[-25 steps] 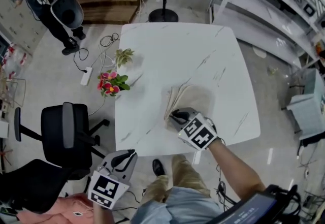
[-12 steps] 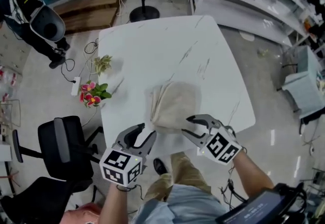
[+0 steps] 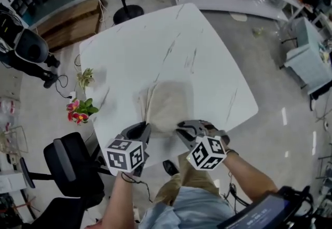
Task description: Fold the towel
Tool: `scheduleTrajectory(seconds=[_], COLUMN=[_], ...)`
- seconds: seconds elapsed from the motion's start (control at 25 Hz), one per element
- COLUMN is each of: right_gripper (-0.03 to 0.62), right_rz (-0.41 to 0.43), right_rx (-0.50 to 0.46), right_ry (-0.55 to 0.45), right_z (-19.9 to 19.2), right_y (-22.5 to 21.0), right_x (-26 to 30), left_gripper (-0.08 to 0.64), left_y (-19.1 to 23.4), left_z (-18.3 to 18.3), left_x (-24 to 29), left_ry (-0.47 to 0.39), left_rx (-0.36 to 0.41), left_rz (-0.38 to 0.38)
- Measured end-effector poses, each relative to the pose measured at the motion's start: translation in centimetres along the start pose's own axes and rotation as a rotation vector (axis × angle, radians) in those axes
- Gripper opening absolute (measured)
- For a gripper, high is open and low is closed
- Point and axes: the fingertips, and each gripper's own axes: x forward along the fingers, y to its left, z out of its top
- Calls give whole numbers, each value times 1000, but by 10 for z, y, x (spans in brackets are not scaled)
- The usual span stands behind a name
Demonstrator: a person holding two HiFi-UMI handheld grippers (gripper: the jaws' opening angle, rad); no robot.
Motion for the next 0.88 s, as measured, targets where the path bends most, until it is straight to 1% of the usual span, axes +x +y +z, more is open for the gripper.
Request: scheduleTrajectory(seconds=[0.08, 0.16, 0.24, 0.32, 0.4, 0.52, 0.56, 0.6, 0.68, 0.76, 0.8, 0.88], right_gripper=[49, 41, 41, 41, 41, 45, 65, 92, 104, 103, 101, 97], right_rz=[-5, -12, -9, 7, 34, 109, 143, 175, 221, 214, 196, 160], right_rx=[8, -12, -45, -81, -114, -145, -140, -116, -18, 68, 85, 58], right_ry=[-23, -65, -105, -130, -125, -47, -35, -48, -133, -225, -249, -250], right_z=[3, 10, 16, 18, 13, -5, -5, -1, 22, 50, 61, 77], right_y=[-3, -5, -6, -3, 2, 18, 23, 25, 13, -16, -33, -67], right_x=[-5, -16, -28, -38, -40, -26, -23, -23, -34, -44, -45, -35], left_gripper=[38, 31, 29, 29, 29, 29, 29, 29, 29, 29, 29, 29], left_y=[-3, -10, -19, -29, -33, -22, -17, -13, -9, -9, -9, -10], left_z=[3, 7, 12, 11, -2, -31, -37, -39, -35, -31, -31, -33], left_x=[-2, -9, -22, -37, -42, -28, -24, -21, -21, -21, -21, -21], left_ry=[0, -19, -56, -94, -106, -85, -84, -87, -98, -103, -102, -102], left_rx=[0, -11, -43, -92, -150, -248, -270, -280, -280, -272, -271, -278], left_rz=[-10, -27, -53, -78, -86, -62, -49, -39, -29, -27, -24, -18])
